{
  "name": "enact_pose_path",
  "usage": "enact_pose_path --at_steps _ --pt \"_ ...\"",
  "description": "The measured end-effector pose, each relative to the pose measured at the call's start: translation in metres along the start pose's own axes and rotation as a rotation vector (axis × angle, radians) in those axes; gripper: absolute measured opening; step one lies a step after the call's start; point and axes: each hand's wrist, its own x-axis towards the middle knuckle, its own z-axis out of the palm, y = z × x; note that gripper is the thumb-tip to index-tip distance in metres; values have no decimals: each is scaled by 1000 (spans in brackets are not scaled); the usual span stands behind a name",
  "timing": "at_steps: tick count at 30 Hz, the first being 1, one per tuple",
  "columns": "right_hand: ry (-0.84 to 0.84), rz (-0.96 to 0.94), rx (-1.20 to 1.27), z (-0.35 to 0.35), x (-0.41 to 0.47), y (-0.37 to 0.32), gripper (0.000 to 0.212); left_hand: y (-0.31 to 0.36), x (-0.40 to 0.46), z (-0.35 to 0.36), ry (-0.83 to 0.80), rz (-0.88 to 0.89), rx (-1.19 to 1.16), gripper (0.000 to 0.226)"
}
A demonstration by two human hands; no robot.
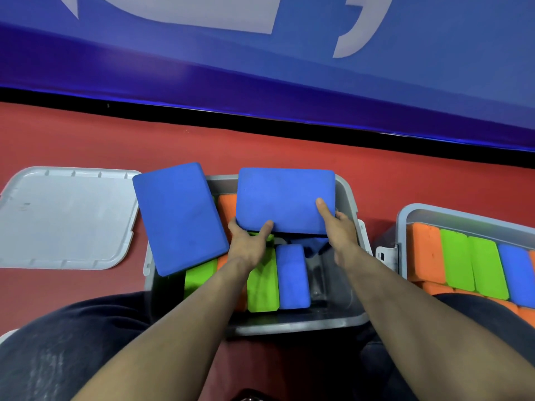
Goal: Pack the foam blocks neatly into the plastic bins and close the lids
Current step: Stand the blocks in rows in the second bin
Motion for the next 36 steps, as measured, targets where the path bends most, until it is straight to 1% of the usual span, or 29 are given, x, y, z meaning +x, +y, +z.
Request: enact_pose_path --at_steps 2,3,4,6,7,8,10,12,13,15,16,17,18,19,20,22,23,24,25,27,28,30,32,34,36 --pt "-8 9 -3 -3 -4 -4 61 2 2 -4 -5 -22 -18 89" --pt "-12 18 -9 -5 -5 -6 64 3 3 -5 -5 -33 -34 91" --pt "-16 24 -13 -6 -8 -10 73 4 4 -6 -3 -50 -57 93" --pt "-16 28 -23 -8 -16 -22 98 7 4 -6 -3 -88 -118 98" --pt "-25 30 -18 -8 -21 -29 105 11 0 -6 -10 -113 -162 101" --pt "-40 27 -3 -9 -26 -35 102 17 -4 -6 -22 -141 -214 102" --pt "-69 -11 7 -10 -37 -45 90 29 -13 -4 -50 -177 -316 103" --pt "-123 -47 -27 -11 -50 -54 86 41 -23 -1 -117 -189 -356 111" --pt "-163 -79 -44 -12 -59 -60 76 46 -28 -1 -151 -191 -330 116" --pt "-191 -142 -33 -16 -74 -73 49 58 -41 0 -183 -199 -210 126" --pt "-177 -147 -26 -21 -82 -80 46 62 -47 0 -184 -184 -110 127" --pt "-169 -145 -38 -27 -89 -88 53 68 -54 1 -169 -133 25 122" --pt "-164 -147 -81 -32 -96 -95 66 72 -62 1 -142 -62 157 113" --pt "-165 -154 -155 -39 -103 -100 77 75 -70 4 -120 23 245 104" --pt "-169 -161 -240 -45 -109 -104 84 78 -78 7 -134 105 273 99" --pt "-176 -178 -369 -58 -119 -104 87 78 -89 16 -279 231 202 101" --pt "-180 -187 -406 -63 -126 -103 88 75 -94 21 -369 256 143 103" --pt "-187 -191 -417 -68 -131 -100 88 71 -99 25 -441 256 101 105" --pt "-201 -186 -395 -71 -134 -97 90 65 -102 29 -478 237 84 106" --pt "-246 -149 -281 -77 -140 -90 93 54 -102 33 -528 185 65 108" --pt "-264 -144 -249 -80 -142 -88 92 49 -100 33 -556 164 53 106" --pt "-271 -203 -286 -84 -144 -84 86 49 -104 29 -586 149 57 100" --pt "-252 -266 -350 -87 -144 -81 72 54 -113 23 -598 157 83 103" --pt "-252 -281 -384 -92 -141 -79 59 53 -117 22 -618 155 86 103" --pt "-266 -284 -431 -97 -136 -80 55 50 -116 22 -640 129 62 92"
